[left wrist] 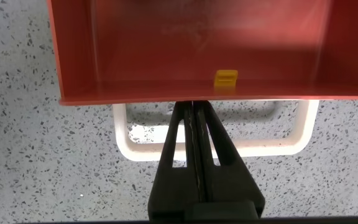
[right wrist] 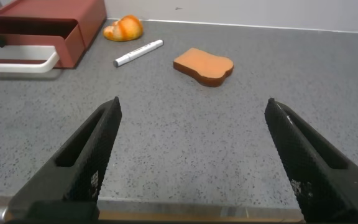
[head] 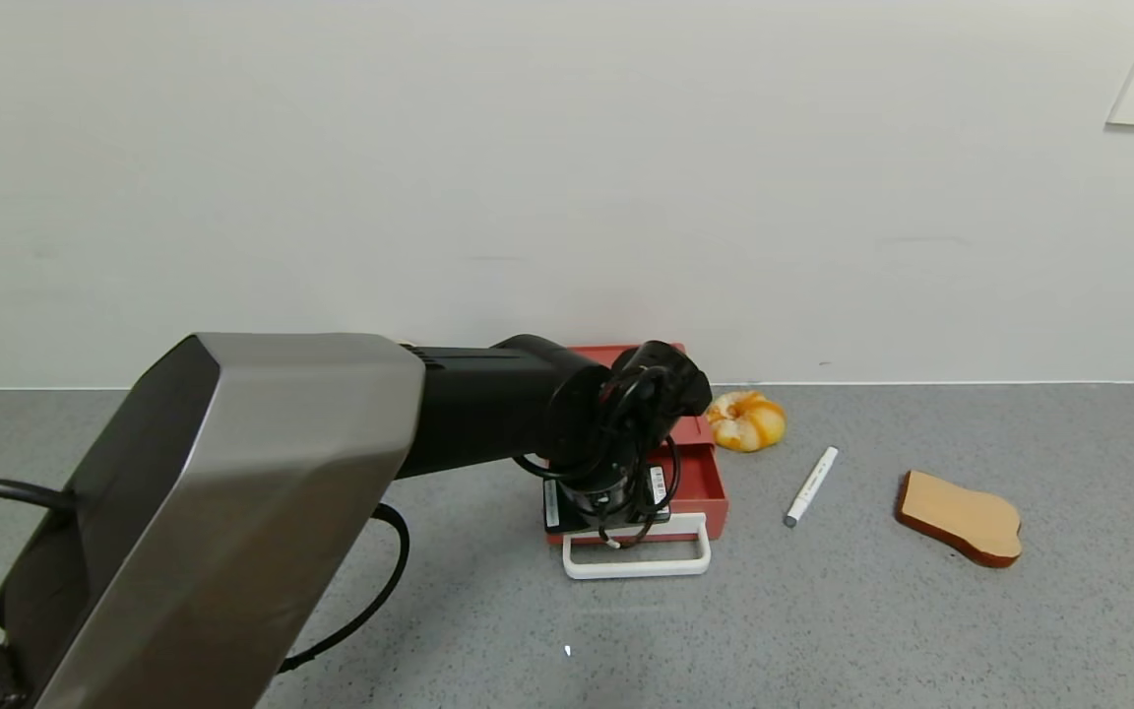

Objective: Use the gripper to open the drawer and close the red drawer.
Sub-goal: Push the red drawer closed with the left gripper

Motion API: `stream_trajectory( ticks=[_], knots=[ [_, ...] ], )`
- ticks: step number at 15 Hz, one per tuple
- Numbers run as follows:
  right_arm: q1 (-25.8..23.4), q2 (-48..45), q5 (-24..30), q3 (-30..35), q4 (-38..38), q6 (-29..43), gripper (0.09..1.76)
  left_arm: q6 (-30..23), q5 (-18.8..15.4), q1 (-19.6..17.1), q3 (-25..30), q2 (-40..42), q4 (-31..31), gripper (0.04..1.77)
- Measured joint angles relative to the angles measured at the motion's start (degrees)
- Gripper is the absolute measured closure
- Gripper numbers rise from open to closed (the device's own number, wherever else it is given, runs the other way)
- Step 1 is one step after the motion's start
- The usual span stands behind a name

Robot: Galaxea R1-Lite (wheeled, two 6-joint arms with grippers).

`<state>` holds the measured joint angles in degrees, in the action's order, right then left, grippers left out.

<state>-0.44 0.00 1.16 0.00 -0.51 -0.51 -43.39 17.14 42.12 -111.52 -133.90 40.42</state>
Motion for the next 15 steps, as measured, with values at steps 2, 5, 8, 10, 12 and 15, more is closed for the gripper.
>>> stream_trajectory(
  ticks=[2,5,8,10,12,15],
  knots=[
    [0.00,0.00,-0.04,0.00,0.02,0.00,0.15,0.76,-0.05,-0.41,-0.55,-0.55,-0.11,1.70],
    [0.00,0.00,-0.04,0.00,0.00,0.02,0.15,2.40,0.09,-0.87,-1.16,-0.96,-1.87,1.70],
    [0.00,0.00,-0.06,0.00,0.02,0.02,0.15,4.19,0.17,-1.28,-1.24,-1.07,-3.99,1.70],
    [0.00,0.00,-0.06,0.00,0.00,0.00,0.15,5.71,1.11,-1.74,-1.24,-1.13,-5.75,1.70],
    [0.00,0.00,-0.04,0.00,0.00,0.00,0.15,7.29,1.65,-2.16,-1.24,-1.24,-7.39,1.70],
    [0.00,0.00,-0.06,0.00,0.00,0.00,0.15,9.16,1.71,-2.95,-1.33,-1.77,-10.30,1.70]
  ],
)
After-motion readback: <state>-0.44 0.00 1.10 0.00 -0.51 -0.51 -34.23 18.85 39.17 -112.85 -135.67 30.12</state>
